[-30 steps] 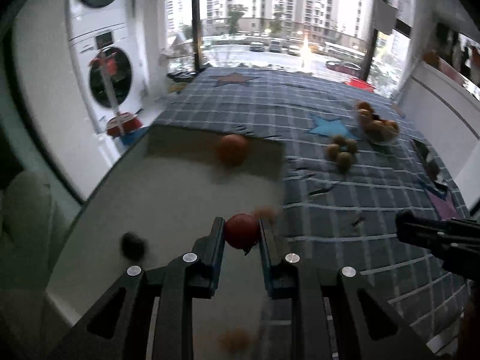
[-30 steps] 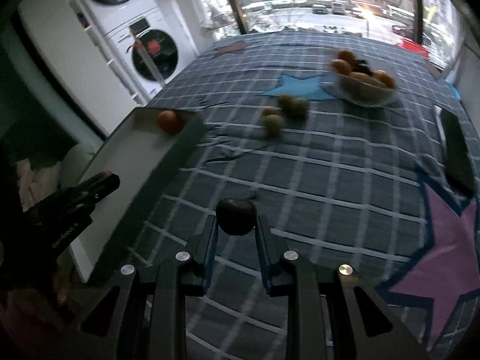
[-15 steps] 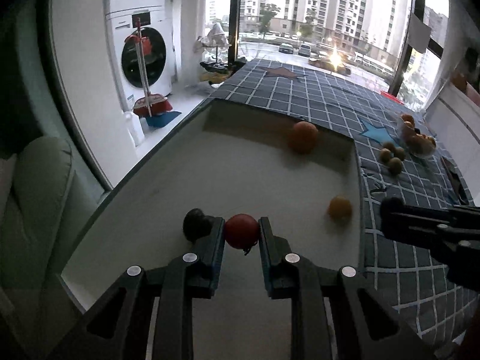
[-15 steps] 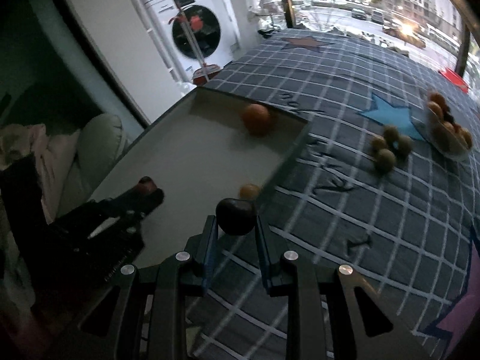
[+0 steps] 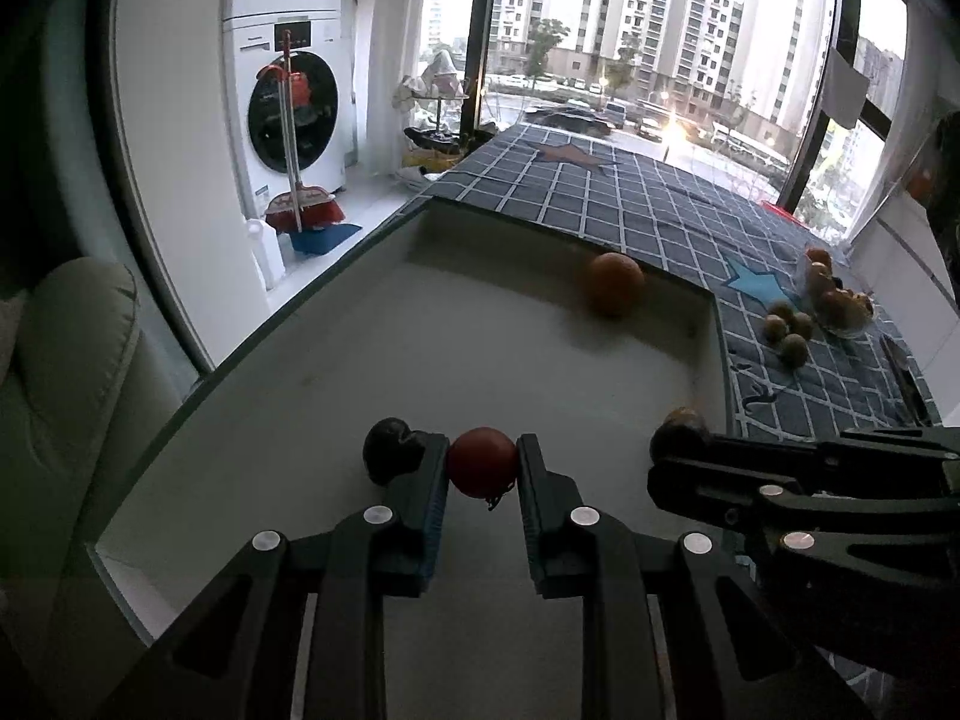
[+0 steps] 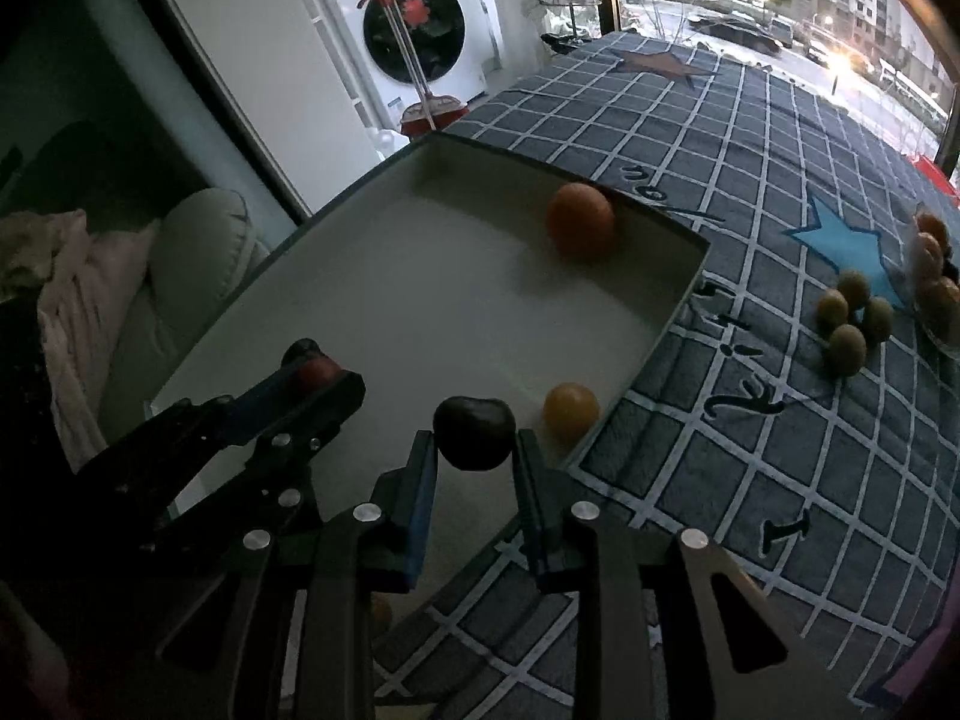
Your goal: Organize fruits
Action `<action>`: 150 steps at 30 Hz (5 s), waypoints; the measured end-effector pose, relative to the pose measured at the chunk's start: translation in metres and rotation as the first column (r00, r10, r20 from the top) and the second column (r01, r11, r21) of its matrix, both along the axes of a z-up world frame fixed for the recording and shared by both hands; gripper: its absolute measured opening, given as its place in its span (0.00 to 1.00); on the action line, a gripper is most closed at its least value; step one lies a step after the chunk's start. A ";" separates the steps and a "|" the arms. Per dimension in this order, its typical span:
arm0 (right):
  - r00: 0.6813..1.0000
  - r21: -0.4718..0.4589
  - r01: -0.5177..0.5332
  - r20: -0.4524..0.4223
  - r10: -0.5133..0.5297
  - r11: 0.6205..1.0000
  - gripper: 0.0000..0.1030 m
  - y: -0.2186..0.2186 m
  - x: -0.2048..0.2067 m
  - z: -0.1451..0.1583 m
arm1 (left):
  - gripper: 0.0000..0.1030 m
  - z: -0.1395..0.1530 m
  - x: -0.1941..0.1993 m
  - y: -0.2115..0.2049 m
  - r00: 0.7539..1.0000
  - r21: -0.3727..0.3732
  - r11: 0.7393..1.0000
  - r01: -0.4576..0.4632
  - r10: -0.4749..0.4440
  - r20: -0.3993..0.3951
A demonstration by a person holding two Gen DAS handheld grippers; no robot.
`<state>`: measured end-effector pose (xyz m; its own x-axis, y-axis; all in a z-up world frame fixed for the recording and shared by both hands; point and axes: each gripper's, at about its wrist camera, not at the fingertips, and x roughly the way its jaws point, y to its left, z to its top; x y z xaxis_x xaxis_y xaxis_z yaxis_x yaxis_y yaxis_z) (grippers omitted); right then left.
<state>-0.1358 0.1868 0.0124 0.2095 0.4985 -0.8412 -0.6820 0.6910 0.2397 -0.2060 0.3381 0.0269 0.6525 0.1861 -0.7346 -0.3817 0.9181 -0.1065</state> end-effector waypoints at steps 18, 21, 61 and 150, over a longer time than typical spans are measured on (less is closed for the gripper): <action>0.999 0.021 0.002 0.032 -0.003 1.000 0.29 0.009 0.007 0.017 | 0.24 0.001 0.004 0.000 1.000 -0.019 1.000 0.004 -0.004 -0.012; 1.000 0.048 -0.014 0.018 0.014 0.999 0.58 0.013 0.009 0.022 | 0.39 0.002 0.005 -0.002 1.000 -0.009 1.000 0.012 -0.012 -0.025; 0.778 -0.092 0.617 0.219 -0.589 0.782 1.00 -0.308 0.049 -0.048 | 1.00 -0.021 0.165 -0.230 0.927 0.081 0.932 0.353 -0.337 -0.163; 0.777 -0.086 0.619 0.214 -0.592 0.781 1.00 -0.311 0.049 -0.050 | 1.00 -0.026 0.171 -0.225 0.931 0.031 0.940 0.339 -0.331 -0.154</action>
